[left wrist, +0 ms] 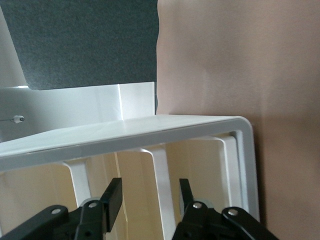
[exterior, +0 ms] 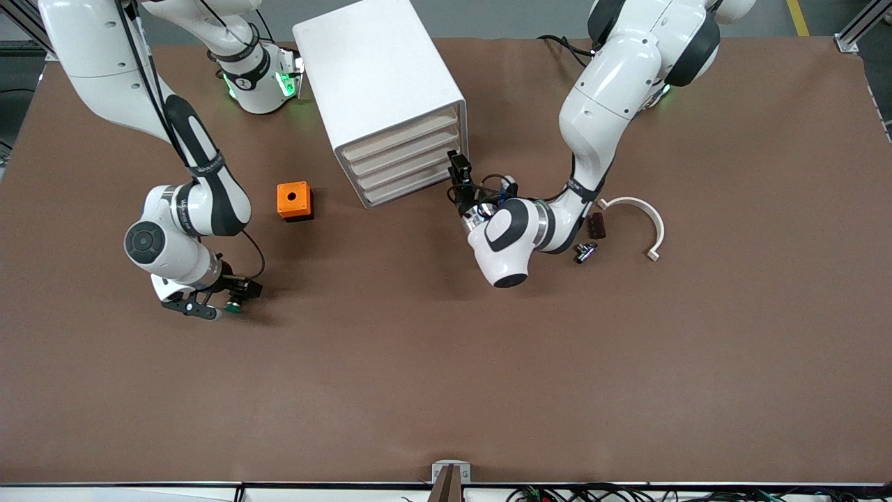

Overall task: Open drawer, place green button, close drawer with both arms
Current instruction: 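Pull the white drawer out of the cabinet with the left gripper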

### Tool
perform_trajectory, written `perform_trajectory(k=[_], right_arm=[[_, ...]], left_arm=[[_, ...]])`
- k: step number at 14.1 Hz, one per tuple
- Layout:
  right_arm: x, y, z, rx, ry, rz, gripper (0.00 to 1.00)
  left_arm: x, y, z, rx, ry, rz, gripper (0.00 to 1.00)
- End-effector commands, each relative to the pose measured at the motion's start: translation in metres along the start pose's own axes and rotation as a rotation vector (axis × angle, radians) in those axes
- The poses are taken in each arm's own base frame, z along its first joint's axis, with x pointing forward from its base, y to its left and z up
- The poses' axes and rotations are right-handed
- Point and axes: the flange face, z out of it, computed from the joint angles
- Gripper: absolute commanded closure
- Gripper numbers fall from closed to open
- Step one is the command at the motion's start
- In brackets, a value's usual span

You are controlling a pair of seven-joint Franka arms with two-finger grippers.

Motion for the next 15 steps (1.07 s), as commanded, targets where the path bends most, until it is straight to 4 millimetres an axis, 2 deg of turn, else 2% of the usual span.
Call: perform_trajectory(k=[1, 2, 3, 5, 6, 7, 12, 13, 14, 15], right_arm=[[-0.003, -0.002, -0.001, 0.005, -0.002, 0.039, 0.0], [-0.003, -0.002, -0.001, 0.005, -0.002, 0.039, 0.0], [-0.003, -0.002, -0.001, 0.004, -0.004, 0.039, 0.05], [-0.003, -0.002, -0.002, 0.004, -0.005, 0.039, 0.49], [-0.002, 0.002, -0.002, 0.004, -0.005, 0.028, 0.99], [-0.002, -0.001, -0.003, 0.005, -0.002, 0.032, 1.0], [-0.001, 0.0, -0.005, 0.006, -0.001, 0.037, 1.0], [-0.001, 0.0, -0.005, 0.006, -0.001, 0.036, 1.0], [-0.001, 0.0, -0.005, 0.007, -0.002, 0.038, 1.0], [-0.001, 0.0, -0.005, 0.007, -0.002, 0.04, 1.0]], left_arm=[[-0.005, 0.0, 0.007, 0.025, 0.01, 0.009, 0.47], [-0.005, 0.001, 0.009, 0.028, 0.008, 0.008, 0.47], [-0.006, 0.005, 0.013, 0.029, 0.014, 0.004, 0.47], [-0.005, 0.01, 0.018, 0.034, 0.019, -0.002, 0.47], [-0.006, 0.01, 0.019, 0.035, 0.021, -0.001, 0.47], [-0.01, 0.008, 0.027, 0.035, 0.032, 0.004, 0.47], [-0.017, 0.006, 0.034, 0.038, 0.031, 0.051, 0.48], [-0.018, 0.006, 0.036, 0.04, 0.033, 0.076, 0.49], [-0.022, 0.003, 0.046, 0.044, 0.048, 0.099, 0.5], [-0.023, 0.003, 0.049, 0.045, 0.053, 0.102, 0.56]])
